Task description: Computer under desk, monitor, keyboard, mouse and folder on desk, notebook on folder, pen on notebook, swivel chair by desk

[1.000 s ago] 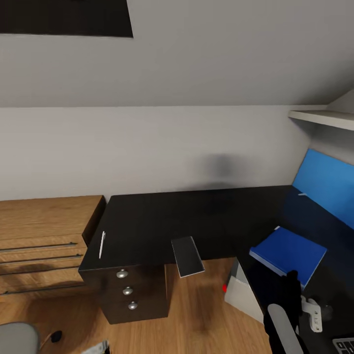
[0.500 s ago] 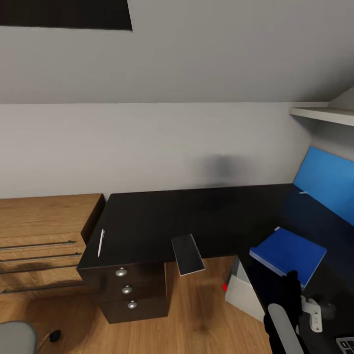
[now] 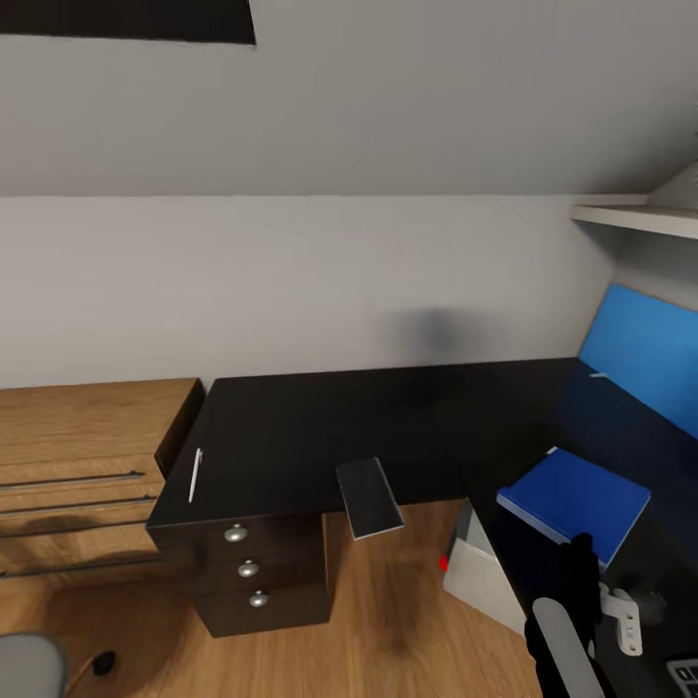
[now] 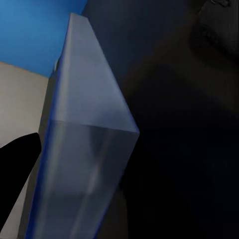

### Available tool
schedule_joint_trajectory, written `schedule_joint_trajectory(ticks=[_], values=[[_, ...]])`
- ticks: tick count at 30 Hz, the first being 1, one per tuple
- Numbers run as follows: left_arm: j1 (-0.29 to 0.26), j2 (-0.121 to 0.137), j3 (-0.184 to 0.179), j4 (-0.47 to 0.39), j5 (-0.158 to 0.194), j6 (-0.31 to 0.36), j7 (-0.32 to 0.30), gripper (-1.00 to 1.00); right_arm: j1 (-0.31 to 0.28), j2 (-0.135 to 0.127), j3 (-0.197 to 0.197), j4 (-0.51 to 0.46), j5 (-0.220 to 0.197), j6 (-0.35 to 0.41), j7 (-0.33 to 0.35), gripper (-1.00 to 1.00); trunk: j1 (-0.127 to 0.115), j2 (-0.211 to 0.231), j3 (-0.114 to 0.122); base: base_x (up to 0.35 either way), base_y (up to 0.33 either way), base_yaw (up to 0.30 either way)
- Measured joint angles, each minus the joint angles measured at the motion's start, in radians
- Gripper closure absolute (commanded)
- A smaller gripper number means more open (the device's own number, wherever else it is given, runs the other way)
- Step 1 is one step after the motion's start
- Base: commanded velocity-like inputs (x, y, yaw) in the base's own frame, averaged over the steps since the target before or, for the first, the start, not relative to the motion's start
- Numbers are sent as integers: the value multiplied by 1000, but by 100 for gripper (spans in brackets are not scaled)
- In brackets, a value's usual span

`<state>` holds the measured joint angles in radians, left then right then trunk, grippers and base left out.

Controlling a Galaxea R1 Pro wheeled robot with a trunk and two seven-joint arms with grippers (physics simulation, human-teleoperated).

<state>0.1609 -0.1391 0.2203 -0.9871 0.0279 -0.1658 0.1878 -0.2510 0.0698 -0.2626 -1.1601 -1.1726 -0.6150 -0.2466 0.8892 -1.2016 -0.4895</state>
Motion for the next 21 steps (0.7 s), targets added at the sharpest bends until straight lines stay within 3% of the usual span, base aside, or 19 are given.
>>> schedule_joint_trajectory(ticks=[4, 19, 20, 21], values=[[0, 0, 0, 0, 0, -1, 0, -100, 0, 0, 1, -1, 0, 2, -1, 100, 15, -28, -13, 0, 0, -127], [0, 3, 2, 2, 2, 1, 2, -100, 0, -1, -3, -2, 1, 6, -7, 100, 15, -28, -13, 0, 0, -4], [0, 3, 2, 2, 2, 1, 2, -100, 0, -1, -3, -2, 1, 6, -8, -100, 15, -28, -13, 0, 0, 0], [0, 3, 2, 2, 3, 1, 2, -100, 0, -1, -4, -2, 2, 6, -8, -100, 15, -28, -13, 0, 0, 0]])
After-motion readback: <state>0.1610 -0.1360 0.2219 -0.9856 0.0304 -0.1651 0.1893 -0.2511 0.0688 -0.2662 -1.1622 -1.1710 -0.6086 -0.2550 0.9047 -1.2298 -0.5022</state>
